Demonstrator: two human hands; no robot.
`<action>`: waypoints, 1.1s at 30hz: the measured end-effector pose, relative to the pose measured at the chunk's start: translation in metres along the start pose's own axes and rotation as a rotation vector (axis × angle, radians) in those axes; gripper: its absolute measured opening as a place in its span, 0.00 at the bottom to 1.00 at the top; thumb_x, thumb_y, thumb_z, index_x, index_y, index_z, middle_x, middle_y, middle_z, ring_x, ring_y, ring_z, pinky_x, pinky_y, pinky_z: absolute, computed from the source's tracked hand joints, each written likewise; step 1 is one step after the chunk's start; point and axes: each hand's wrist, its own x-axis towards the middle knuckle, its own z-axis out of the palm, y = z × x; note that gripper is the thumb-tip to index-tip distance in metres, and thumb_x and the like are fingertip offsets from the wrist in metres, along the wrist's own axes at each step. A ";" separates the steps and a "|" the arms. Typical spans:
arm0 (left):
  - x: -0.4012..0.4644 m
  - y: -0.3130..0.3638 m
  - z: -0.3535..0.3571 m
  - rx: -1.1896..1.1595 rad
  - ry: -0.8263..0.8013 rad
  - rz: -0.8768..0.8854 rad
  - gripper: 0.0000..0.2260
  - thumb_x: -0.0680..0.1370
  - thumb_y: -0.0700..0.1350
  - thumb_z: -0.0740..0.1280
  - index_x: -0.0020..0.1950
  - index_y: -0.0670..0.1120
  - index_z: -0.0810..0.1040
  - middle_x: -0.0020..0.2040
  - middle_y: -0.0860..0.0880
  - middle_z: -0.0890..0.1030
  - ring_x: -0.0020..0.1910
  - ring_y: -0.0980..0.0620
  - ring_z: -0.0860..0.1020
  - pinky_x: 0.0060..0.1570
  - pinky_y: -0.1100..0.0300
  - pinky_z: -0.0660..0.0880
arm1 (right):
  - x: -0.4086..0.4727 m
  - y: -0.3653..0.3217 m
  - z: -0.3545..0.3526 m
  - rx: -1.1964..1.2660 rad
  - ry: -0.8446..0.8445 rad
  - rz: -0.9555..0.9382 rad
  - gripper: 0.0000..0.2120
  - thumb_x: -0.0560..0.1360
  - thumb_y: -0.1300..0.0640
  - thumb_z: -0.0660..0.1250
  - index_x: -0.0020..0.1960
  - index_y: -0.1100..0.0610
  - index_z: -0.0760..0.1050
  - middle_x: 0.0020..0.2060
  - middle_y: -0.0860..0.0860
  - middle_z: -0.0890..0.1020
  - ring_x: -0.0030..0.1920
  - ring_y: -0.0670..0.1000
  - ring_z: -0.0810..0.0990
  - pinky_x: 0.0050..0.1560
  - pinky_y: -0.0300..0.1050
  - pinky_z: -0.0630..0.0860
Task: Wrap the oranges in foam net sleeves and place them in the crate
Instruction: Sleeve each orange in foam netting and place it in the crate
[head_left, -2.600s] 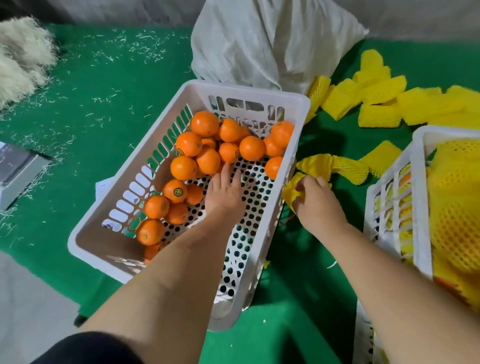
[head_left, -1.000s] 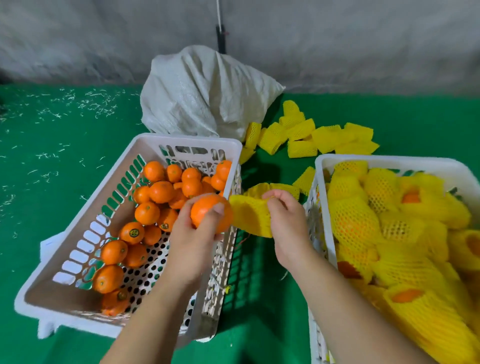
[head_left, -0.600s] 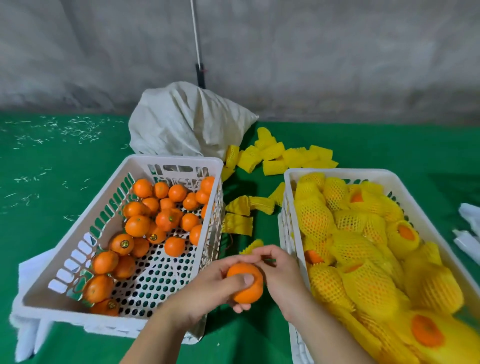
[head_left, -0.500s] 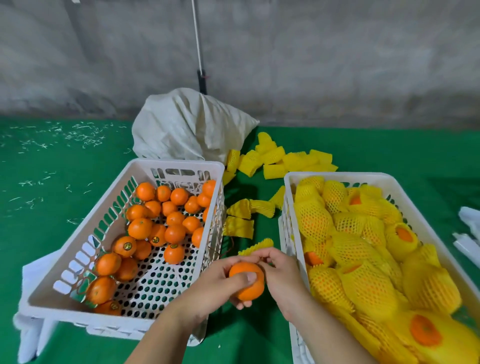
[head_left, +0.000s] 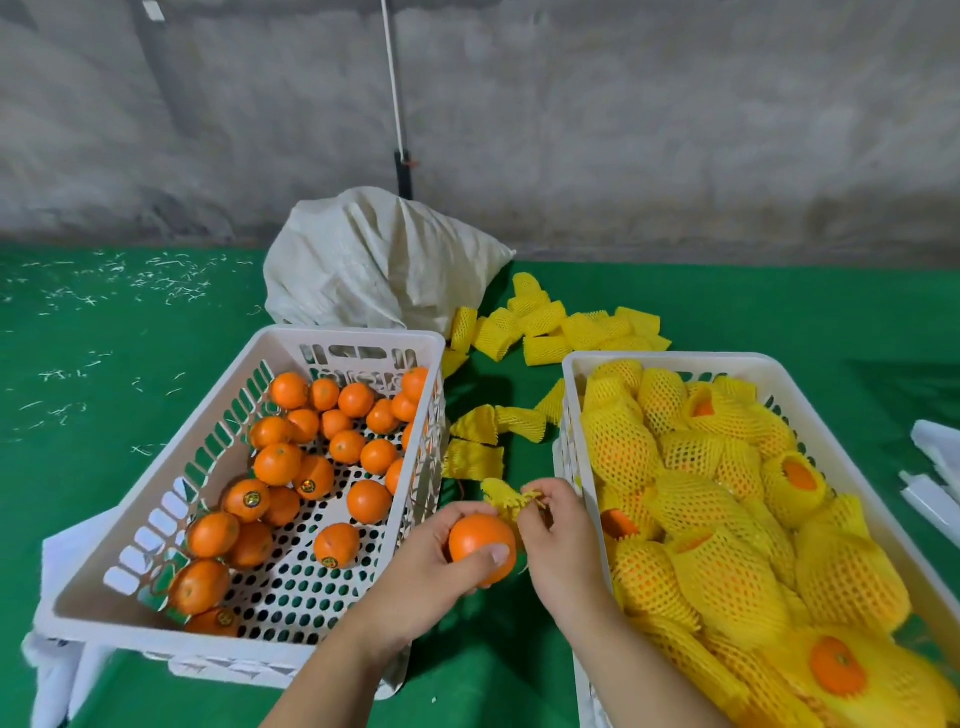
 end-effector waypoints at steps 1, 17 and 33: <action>0.000 0.002 0.000 0.013 0.033 0.038 0.25 0.71 0.60 0.78 0.66 0.65 0.76 0.62 0.52 0.79 0.52 0.54 0.84 0.48 0.61 0.81 | -0.001 -0.001 -0.001 0.044 -0.023 0.002 0.11 0.80 0.62 0.66 0.56 0.48 0.76 0.49 0.42 0.80 0.52 0.44 0.80 0.51 0.34 0.77; 0.002 0.001 0.004 -0.068 0.204 0.162 0.30 0.71 0.47 0.80 0.67 0.49 0.70 0.60 0.44 0.82 0.54 0.48 0.85 0.56 0.52 0.83 | -0.027 -0.007 -0.001 0.036 0.060 -0.474 0.07 0.78 0.53 0.68 0.54 0.54 0.79 0.47 0.41 0.78 0.49 0.41 0.79 0.46 0.30 0.74; 0.004 -0.001 -0.003 -0.088 0.188 0.174 0.23 0.76 0.52 0.78 0.71 0.54 0.78 0.56 0.48 0.85 0.41 0.53 0.83 0.38 0.59 0.81 | -0.022 -0.007 -0.003 0.042 -0.075 -0.357 0.19 0.83 0.52 0.66 0.73 0.50 0.73 0.65 0.43 0.75 0.66 0.40 0.74 0.62 0.32 0.74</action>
